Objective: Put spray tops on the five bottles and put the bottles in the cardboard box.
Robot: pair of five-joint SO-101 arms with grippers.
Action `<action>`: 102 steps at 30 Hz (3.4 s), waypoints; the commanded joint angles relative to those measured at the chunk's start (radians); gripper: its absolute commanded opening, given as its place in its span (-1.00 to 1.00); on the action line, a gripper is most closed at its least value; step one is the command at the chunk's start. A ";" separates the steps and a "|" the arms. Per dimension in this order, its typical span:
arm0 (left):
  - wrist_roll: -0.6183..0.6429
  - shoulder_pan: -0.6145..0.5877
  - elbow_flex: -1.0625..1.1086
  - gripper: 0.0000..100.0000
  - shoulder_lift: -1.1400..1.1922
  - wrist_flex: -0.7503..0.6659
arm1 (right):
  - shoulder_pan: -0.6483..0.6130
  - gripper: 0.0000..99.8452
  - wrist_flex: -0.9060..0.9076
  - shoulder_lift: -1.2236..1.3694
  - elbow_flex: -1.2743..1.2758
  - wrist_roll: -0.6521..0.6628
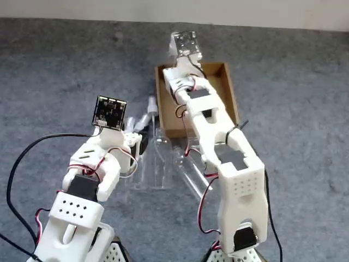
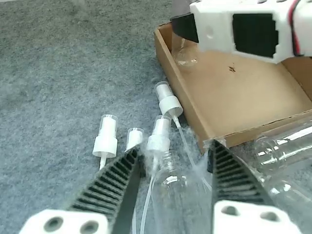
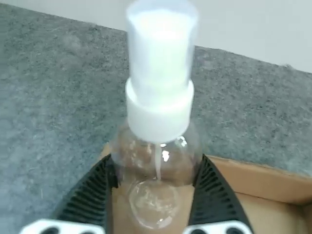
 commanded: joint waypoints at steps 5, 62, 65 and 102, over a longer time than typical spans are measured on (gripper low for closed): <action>0.006 -0.004 -0.005 -0.67 0.002 -0.020 | -0.025 -0.89 -0.022 -0.015 -0.048 0.003; 0.006 -0.005 -0.005 -0.67 0.002 -0.018 | 0.007 -0.56 0.432 -0.579 -0.051 0.000; 0.006 -0.007 -0.005 -0.67 0.002 -0.018 | 0.025 -0.56 0.542 -0.665 -0.051 0.005; -0.031 -0.163 -0.067 -0.67 -0.005 0.150 | 0.346 -0.56 1.492 -1.059 -0.044 0.190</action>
